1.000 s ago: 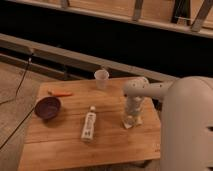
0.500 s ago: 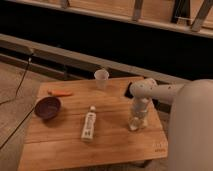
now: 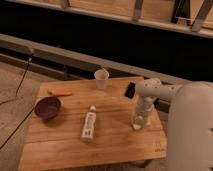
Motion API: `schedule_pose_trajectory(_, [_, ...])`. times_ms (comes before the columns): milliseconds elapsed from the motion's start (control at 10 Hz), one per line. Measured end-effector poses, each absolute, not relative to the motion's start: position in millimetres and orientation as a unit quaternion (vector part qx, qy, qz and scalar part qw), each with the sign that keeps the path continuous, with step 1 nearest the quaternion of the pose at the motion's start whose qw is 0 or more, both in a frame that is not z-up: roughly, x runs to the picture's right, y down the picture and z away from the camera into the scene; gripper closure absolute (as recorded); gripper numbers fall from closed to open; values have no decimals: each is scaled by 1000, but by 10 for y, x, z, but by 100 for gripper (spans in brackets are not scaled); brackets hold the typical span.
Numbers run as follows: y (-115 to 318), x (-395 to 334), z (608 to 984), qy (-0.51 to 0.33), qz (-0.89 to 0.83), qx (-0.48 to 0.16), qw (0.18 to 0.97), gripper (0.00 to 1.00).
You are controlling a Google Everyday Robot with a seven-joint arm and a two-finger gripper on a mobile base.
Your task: Wipe the white sponge on the table
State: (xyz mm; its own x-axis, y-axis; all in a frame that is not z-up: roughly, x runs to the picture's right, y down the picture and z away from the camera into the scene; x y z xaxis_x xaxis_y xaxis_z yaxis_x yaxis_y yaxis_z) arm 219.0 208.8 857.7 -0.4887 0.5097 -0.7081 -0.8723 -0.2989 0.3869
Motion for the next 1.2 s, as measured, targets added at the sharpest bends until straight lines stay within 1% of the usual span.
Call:
schedule_pose_trajectory(400, [1823,2104,8858,379,753,-241,481,100])
schedule_pose_trajectory(800, [1582,1791,9136,365,728,-256,520,100])
schedule_pose_trajectory(1200, [1460,1369,9216,343,713,-283,542,100])
